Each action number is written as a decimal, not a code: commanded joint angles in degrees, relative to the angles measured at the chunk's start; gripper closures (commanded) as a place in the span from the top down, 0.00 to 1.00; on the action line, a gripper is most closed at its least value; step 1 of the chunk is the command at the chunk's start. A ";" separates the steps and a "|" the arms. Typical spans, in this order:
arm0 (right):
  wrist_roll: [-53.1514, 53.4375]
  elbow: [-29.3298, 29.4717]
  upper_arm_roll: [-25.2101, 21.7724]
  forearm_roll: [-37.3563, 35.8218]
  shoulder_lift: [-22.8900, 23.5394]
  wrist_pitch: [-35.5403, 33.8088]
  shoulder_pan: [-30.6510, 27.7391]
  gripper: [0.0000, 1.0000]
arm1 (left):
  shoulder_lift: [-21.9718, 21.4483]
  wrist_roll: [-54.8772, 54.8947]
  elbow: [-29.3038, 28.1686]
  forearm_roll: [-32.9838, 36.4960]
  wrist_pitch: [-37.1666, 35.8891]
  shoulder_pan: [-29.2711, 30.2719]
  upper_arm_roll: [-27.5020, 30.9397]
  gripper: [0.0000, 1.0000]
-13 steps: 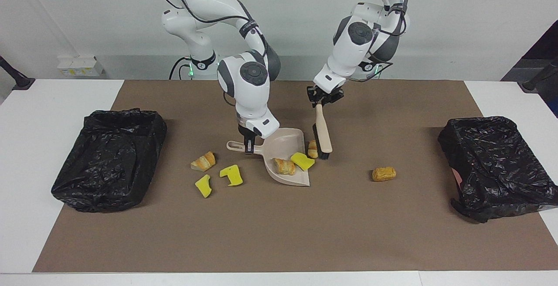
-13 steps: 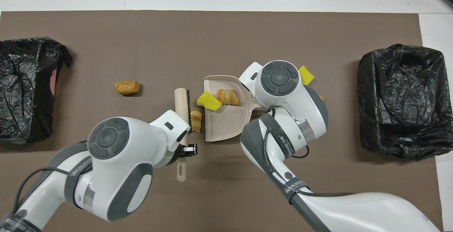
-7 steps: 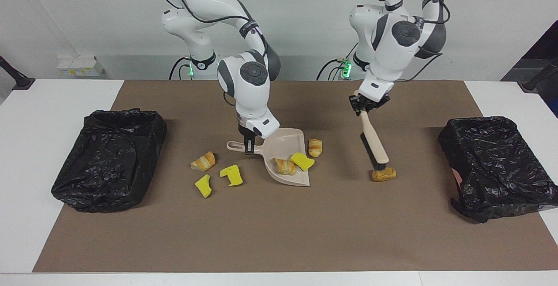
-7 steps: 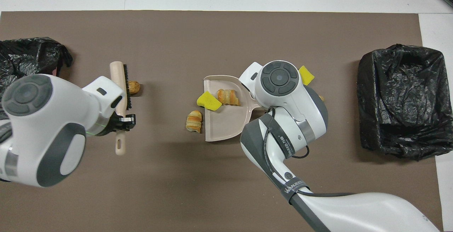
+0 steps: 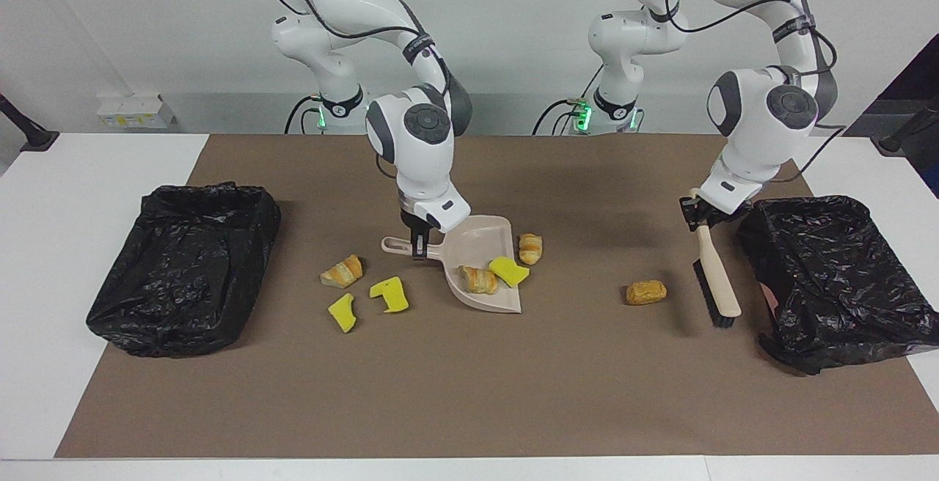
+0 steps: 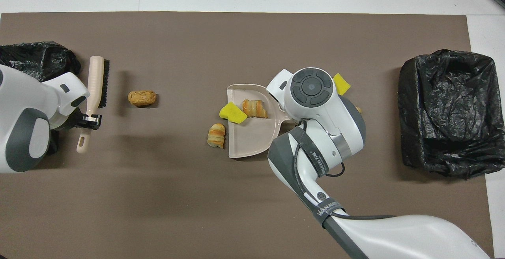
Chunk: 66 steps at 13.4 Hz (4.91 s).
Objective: Sweep and dump trash in bin
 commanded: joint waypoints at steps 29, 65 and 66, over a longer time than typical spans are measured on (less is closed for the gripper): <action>2.87 0.13 0.27 -0.52 0.80 2.15 -0.27 0.00 | -4.62 -24.17 -8.08 -31.32 5.92 -31.16 -2.44 0.00; -51.45 12.09 -7.73 -0.41 -9.48 -9.22 -43.52 0.00 | -13.50 -56.97 -19.51 -18.13 9.07 -52.78 -1.99 0.00; -50.06 11.82 -7.65 -2.78 -9.57 -8.41 -43.34 0.00 | -13.42 -56.18 -19.60 -18.13 9.08 -52.78 -2.08 0.00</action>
